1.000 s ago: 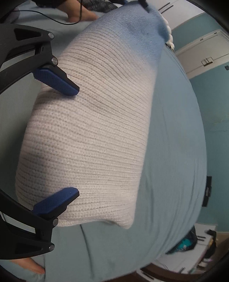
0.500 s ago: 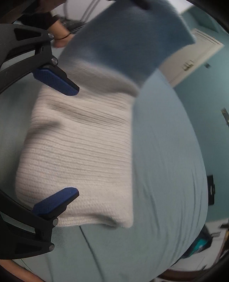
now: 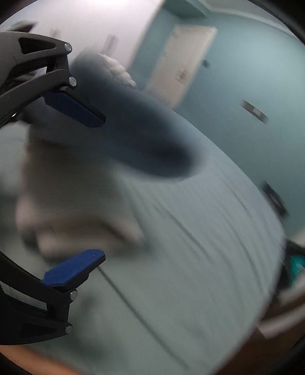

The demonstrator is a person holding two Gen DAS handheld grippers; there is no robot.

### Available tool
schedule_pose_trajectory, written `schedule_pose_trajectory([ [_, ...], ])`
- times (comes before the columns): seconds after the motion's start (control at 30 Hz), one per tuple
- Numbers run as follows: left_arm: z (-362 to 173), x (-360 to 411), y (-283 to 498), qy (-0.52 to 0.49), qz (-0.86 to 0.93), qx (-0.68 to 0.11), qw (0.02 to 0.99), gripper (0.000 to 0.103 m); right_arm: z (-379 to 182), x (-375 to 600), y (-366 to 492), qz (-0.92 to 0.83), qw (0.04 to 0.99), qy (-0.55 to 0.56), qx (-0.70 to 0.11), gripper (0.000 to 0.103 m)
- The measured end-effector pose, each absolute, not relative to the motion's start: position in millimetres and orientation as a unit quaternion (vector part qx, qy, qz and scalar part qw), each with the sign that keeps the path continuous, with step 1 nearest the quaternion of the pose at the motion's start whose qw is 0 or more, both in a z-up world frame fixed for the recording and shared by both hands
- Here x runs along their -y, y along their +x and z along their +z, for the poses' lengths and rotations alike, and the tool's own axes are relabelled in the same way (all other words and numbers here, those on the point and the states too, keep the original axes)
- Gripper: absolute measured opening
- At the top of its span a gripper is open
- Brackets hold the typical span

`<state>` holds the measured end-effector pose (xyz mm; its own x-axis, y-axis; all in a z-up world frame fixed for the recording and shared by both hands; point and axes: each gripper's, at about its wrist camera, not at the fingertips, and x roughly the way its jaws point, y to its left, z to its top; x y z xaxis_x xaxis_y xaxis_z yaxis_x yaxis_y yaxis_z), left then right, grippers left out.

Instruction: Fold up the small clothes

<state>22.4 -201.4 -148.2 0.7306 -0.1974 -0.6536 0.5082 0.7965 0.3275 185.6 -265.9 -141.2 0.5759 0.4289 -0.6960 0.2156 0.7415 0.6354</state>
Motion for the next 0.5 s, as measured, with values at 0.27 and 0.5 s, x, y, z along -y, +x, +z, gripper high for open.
schedule_pose_trajectory([
  [0.27, -176.1, 222.4, -2.0, 0.3, -0.191, -0.303, 0.884, 0.032, -90.2, 241.7, 179.6, 0.115, 0.856, 0.278, -0.421, 0.102],
  [0.5, -172.8, 216.5, -2.5, 0.316, -0.223, -0.313, 0.867, 0.04, -156.5, 172.0, 210.9, 0.164, 0.801, 0.15, -0.555, 0.102],
])
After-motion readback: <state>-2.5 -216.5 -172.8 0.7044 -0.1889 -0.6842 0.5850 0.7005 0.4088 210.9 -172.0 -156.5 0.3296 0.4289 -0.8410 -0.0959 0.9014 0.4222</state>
